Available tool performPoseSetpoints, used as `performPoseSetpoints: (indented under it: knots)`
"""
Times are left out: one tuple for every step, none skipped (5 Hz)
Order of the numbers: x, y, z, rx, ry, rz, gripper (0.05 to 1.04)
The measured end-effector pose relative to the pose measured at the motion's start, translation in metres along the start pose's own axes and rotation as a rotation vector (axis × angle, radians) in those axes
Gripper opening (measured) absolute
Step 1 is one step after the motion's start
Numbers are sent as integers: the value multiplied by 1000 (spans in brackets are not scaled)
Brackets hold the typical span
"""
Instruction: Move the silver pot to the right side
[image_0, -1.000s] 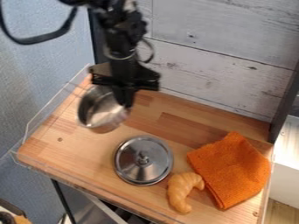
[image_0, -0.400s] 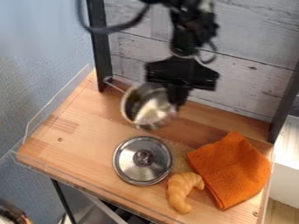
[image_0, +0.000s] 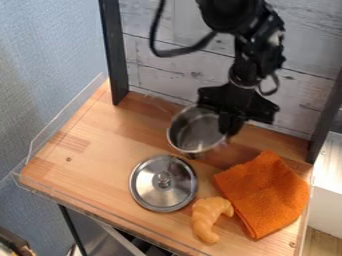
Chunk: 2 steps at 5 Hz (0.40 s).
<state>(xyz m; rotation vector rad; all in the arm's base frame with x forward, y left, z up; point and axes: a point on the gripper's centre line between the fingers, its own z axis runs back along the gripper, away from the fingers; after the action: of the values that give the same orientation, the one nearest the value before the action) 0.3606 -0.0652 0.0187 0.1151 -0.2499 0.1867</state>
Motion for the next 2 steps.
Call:
performPoseSetpoints:
  knots:
    - [2, -12, -10, 7, 14, -61, 67]
    - [0, -19, -16, -3, 26, -100, 67]
